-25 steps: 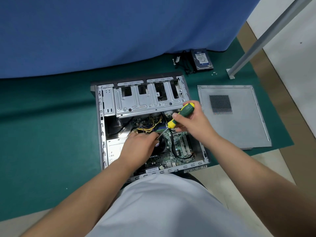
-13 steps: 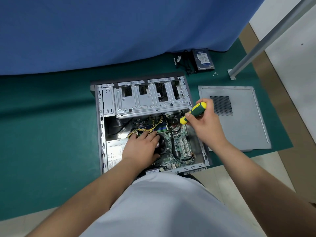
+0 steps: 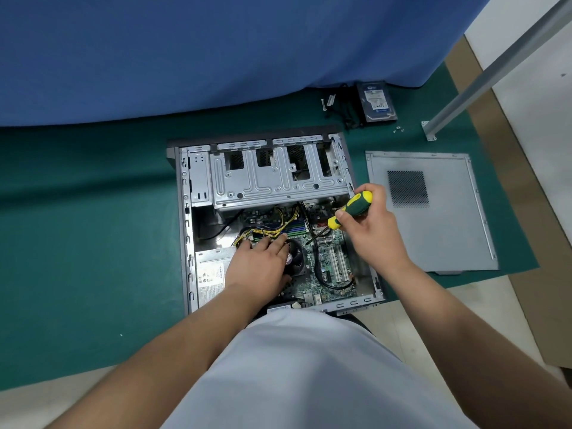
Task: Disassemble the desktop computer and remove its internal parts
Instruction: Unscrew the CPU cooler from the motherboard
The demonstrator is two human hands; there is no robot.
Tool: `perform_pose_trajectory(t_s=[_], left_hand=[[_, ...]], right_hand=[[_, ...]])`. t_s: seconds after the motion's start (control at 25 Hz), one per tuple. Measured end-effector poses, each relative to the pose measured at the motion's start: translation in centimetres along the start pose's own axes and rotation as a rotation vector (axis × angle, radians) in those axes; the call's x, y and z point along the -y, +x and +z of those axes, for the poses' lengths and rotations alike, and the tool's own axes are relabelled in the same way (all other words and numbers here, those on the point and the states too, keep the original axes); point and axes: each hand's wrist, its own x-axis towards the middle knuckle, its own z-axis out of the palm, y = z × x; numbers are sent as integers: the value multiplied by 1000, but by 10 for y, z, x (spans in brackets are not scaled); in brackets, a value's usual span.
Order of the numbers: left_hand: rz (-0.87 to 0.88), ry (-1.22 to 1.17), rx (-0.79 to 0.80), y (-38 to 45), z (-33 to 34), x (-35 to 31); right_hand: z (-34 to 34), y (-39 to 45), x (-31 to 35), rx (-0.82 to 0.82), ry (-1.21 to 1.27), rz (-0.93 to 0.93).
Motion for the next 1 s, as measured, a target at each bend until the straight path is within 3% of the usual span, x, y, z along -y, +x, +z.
perform_pose_trajectory(t_s=[0.44, 0.76, 1.0], left_hand=[[3, 14, 3, -1, -1, -1], [2, 14, 2, -1, -1, -1], [-10, -18, 1, 0, 2, -1]], right_hand=[[5, -2, 4, -26, 6, 19], [5, -11, 23, 67, -155, -149], [6, -14, 31, 74, -157, -162]])
